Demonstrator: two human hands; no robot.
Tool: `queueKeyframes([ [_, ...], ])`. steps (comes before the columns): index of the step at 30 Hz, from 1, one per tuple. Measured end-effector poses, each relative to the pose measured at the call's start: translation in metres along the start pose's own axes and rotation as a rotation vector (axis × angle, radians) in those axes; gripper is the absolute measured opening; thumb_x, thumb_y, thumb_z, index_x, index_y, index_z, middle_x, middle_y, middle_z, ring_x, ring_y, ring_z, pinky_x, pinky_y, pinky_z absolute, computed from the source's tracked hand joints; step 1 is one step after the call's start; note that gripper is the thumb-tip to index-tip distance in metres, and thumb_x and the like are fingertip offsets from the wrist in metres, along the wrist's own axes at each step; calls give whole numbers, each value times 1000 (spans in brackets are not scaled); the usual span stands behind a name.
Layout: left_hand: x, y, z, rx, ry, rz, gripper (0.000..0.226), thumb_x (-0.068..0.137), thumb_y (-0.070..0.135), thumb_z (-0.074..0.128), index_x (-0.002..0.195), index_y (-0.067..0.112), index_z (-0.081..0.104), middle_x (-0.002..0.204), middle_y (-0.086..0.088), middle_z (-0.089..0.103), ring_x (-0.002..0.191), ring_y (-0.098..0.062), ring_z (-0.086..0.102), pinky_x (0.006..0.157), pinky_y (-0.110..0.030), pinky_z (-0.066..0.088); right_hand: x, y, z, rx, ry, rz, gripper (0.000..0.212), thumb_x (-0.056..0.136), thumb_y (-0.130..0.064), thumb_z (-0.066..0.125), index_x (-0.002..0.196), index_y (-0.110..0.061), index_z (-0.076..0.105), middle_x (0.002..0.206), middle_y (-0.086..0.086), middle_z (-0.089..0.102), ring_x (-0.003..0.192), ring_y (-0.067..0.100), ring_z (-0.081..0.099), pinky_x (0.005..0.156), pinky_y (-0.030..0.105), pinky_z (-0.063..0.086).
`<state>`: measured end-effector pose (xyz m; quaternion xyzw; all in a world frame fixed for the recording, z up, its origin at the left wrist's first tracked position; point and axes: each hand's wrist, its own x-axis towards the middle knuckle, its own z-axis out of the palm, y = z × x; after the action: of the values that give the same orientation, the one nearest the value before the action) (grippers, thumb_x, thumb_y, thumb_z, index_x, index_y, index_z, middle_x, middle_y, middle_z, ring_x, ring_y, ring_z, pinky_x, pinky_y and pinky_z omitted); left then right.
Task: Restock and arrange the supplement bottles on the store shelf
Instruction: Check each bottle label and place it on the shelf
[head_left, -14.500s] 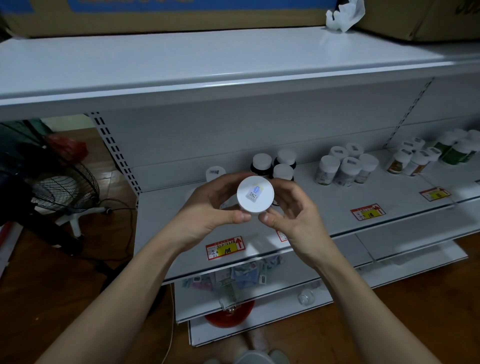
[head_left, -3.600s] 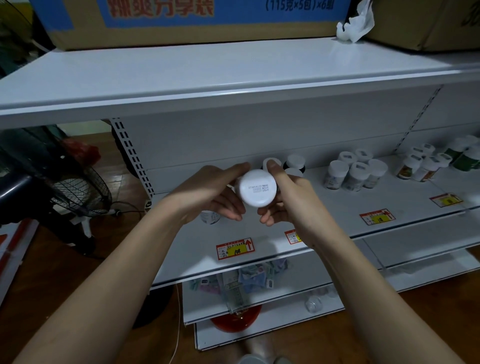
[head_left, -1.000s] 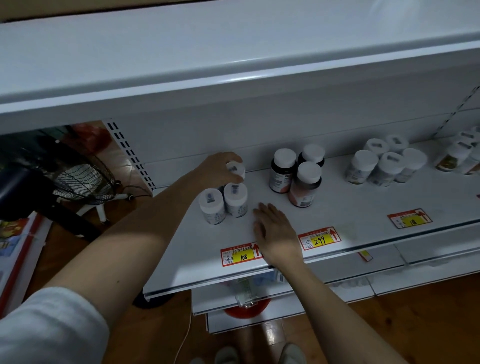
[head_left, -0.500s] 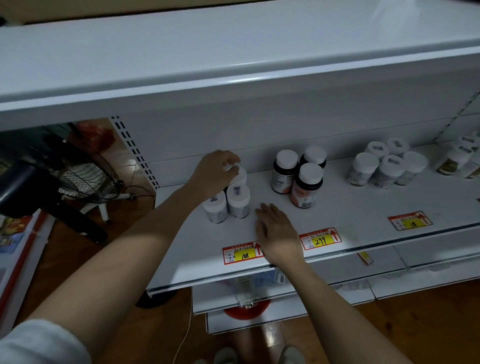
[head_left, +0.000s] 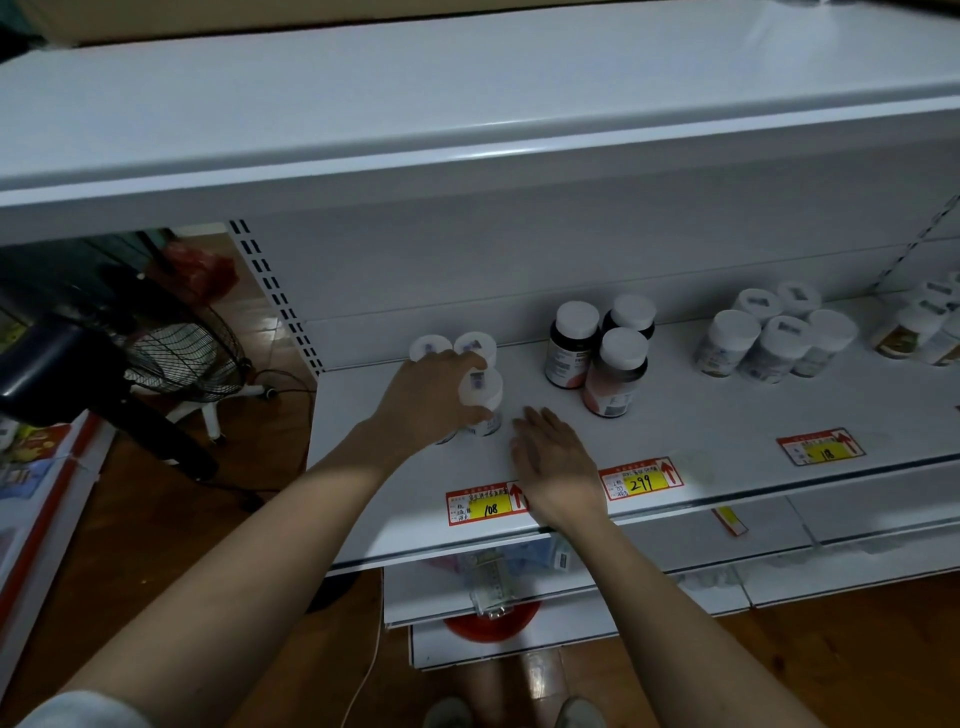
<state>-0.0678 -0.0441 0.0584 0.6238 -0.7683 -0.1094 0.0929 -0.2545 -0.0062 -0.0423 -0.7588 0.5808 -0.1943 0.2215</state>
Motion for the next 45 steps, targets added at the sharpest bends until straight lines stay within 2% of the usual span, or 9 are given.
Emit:
queueKeyframes([
  [10, -5, 5, -5, -307, 168, 21, 46, 80, 31, 81, 120, 18, 65, 117, -4, 64, 98, -19, 61, 82, -24, 45, 3, 1, -2, 62, -23, 39, 54, 102, -37, 27, 145, -13, 48, 158, 3, 37, 149, 18, 23, 120, 24, 8],
  [14, -13, 15, -22, -635, 223, -33, 36, 82, 25, 80, 116, 19, 68, 115, 1, 65, 97, -11, 65, 78, -13, 51, 13, -1, -14, 26, -218, 47, 50, 105, -26, 26, 151, -10, 38, 162, 6, 27, 152, 22, 17, 120, 26, 9],
  [16, -18, 18, -30, -756, 203, -72, 31, 87, 25, 75, 116, 21, 68, 116, 2, 66, 96, -6, 66, 75, -9, 49, 24, -3, -25, 11, -301, 54, 44, 107, -15, 32, 149, -7, 40, 160, 9, 31, 148, 24, 25, 117, 27, 18],
  [18, -24, 19, -36, -910, 183, -93, 27, 90, 23, 72, 116, 20, 68, 115, 1, 68, 99, -12, 68, 84, -24, 57, 33, -9, -35, 125, -224, 125, 35, 105, -12, 36, 130, -8, 60, 140, 10, 56, 130, 25, 49, 101, 22, 38],
  [20, -32, 22, -43, -1004, 174, -108, 25, 91, 21, 70, 117, 20, 68, 111, 2, 69, 101, -16, 69, 84, -33, 59, 32, -20, -46, 330, -98, 212, 31, 102, -9, 39, 103, -17, 68, 109, 2, 67, 107, 22, 58, 81, 12, 43],
  [24, -46, 26, -55, -1096, 181, -104, 22, 94, 19, 66, 115, 27, 66, 114, 6, 67, 104, -14, 68, 83, -31, 60, 4, -55, -78, 1048, 10, 274, 28, 105, -16, 45, 121, -4, 64, 116, 15, 70, 106, 30, 67, 93, 34, 56],
  [28, -62, 35, -63, -1193, 182, -118, 18, 94, 17, 65, 108, 28, 67, 107, 8, 71, 97, -9, 70, 79, -30, 59, -38, -82, -105, 1325, -93, 197, 32, 105, -22, 44, 131, -11, 57, 121, 11, 70, 112, 25, 68, 98, 36, 54],
  [35, -91, 56, -53, -1255, 165, -24, 21, 91, 3, 65, 105, 19, 69, 101, 7, 73, 89, -7, 71, 72, -20, 55, -87, -88, -108, 1423, -104, 212, 37, 97, -15, 52, 133, -12, 55, 125, 12, 68, 116, 27, 66, 97, 34, 53],
  [45, -105, 57, -38, -1250, 86, -35, 32, 85, 28, 69, 116, 22, 64, 111, -2, 72, 99, -19, 71, 76, -28, 59, -102, -85, -97, 1463, -66, 254, 40, 91, -12, 60, 130, -7, 56, 123, 17, 67, 115, 30, 66, 95, 36, 56],
])
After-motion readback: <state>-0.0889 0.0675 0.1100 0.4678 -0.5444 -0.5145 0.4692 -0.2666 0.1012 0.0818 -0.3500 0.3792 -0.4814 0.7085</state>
